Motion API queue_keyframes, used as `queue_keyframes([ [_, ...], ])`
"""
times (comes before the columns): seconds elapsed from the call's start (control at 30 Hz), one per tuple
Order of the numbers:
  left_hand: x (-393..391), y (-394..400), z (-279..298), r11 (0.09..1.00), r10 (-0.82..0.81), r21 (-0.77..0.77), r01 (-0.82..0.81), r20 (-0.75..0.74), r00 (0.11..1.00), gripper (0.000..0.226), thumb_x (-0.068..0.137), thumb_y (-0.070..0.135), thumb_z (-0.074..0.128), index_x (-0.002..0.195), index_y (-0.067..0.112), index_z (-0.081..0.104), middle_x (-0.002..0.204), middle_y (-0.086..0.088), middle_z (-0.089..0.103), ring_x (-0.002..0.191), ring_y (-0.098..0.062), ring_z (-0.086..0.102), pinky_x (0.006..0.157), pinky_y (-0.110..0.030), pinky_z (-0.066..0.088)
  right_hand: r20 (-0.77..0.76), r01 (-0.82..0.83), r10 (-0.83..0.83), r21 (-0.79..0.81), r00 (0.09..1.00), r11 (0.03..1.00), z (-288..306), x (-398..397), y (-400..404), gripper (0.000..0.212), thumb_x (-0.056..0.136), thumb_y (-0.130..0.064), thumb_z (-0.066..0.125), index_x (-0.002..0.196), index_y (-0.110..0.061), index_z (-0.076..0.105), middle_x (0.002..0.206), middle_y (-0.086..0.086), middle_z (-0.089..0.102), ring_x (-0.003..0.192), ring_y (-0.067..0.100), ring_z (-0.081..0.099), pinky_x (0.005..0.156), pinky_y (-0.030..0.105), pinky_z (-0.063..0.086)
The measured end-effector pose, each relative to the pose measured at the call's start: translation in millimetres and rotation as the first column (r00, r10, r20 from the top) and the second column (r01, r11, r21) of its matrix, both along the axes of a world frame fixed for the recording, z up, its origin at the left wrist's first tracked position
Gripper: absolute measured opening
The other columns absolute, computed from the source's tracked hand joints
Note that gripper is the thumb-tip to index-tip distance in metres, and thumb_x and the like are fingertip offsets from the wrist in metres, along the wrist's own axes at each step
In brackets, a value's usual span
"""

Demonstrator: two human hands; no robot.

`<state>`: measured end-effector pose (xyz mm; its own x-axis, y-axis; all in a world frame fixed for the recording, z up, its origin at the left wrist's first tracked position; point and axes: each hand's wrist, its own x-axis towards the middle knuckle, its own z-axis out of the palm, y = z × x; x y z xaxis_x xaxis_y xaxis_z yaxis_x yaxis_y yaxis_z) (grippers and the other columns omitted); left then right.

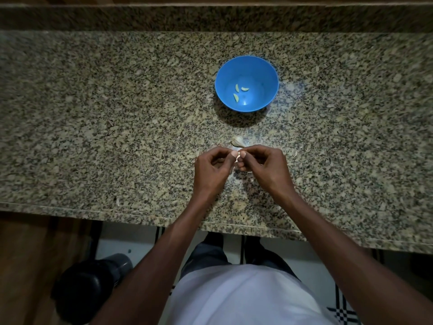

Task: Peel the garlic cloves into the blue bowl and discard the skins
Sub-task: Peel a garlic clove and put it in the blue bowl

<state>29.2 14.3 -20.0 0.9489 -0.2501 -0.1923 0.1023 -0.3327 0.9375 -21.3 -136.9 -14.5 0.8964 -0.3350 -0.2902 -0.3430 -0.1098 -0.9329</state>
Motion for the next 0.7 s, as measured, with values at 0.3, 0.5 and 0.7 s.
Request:
queue_keyframes([
  [0.3, 7.2, 3.8, -5.1, 0.979, -0.162, 0.146, 0.141, 0.137, 0.977, 0.008, 0.092, 0.016, 0.077, 0.100, 0.014, 0.074, 0.092, 0.007, 0.073, 0.085, -0.005, 0.070, 0.078, -0.028, 0.062, 0.033, -0.117, 0.139, -0.366, 0.990, 0.923, 4.8, 1.3, -3.0, 0.014, 0.100, -0.016, 0.068, 0.102, -0.009, 0.080, 0.080, -0.002, 0.077, 0.067, 0.004, 0.072, 0.063, 0.027, 0.062],
  [0.5, 3.3, -0.6, -5.1, 0.991, -0.078, 0.116, 0.066, 0.103, 0.992, 0.007, 0.095, 0.014, 0.074, 0.102, 0.014, 0.073, 0.093, 0.011, 0.073, 0.087, -0.002, 0.070, 0.078, -0.024, 0.061, -0.020, -0.062, 0.059, -0.246, 0.998, 0.967, 3.4, 5.3, -1.3, 0.017, 0.100, -0.021, 0.068, 0.106, -0.009, 0.079, 0.079, -0.002, 0.078, 0.067, 0.004, 0.074, 0.067, 0.026, 0.064],
  [0.7, 1.6, -2.2, -2.5, 0.996, -0.055, 0.065, 0.054, 0.014, 0.998, 0.010, 0.098, 0.009, 0.068, 0.105, 0.016, 0.072, 0.095, 0.011, 0.073, 0.083, 0.003, 0.067, 0.070, -0.014, 0.053, -0.139, 0.048, -0.027, 0.149, 0.990, 0.988, 4.9, 5.8, -1.2, 0.014, 0.098, -0.015, 0.073, 0.104, -0.003, 0.077, 0.081, 0.010, 0.079, 0.076, 0.025, 0.078, 0.082, 0.046, 0.065],
])
